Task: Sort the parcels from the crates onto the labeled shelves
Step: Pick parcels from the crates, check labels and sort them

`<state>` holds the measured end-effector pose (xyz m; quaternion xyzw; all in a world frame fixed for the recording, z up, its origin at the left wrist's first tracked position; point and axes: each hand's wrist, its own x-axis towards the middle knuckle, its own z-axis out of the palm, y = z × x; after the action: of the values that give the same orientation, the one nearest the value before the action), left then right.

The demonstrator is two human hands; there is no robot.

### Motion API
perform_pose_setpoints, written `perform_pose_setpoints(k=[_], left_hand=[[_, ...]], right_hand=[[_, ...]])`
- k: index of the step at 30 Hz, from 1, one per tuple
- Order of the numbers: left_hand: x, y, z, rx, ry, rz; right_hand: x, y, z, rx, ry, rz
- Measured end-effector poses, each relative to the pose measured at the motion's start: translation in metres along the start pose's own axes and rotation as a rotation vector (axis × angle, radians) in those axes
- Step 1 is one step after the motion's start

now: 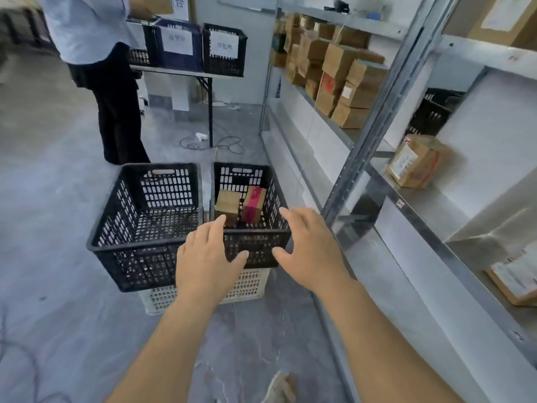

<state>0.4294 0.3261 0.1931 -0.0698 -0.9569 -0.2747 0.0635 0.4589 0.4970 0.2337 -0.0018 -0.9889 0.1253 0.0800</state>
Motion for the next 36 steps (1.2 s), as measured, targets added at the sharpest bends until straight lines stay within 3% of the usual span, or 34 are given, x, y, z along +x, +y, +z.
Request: perform_pose_setpoints(k=[10, 21, 36], left_hand=[[0.12, -0.01, 0.036, 0.1, 0.012, -0.092], [0.284, 0.045, 0.102, 0.183, -0.11, -0.085], [0.376, 0.009, 0.16, 0.19, -0.264, -0.133]], right_hand=[[0.137, 0.045, 0.044, 0.069, -0.042, -0.047], [0.283, 0.15, 0.063, 0.165, -0.119, 0.053], [0.376, 0.18, 0.122, 0.2, -0.271, 0.09]])
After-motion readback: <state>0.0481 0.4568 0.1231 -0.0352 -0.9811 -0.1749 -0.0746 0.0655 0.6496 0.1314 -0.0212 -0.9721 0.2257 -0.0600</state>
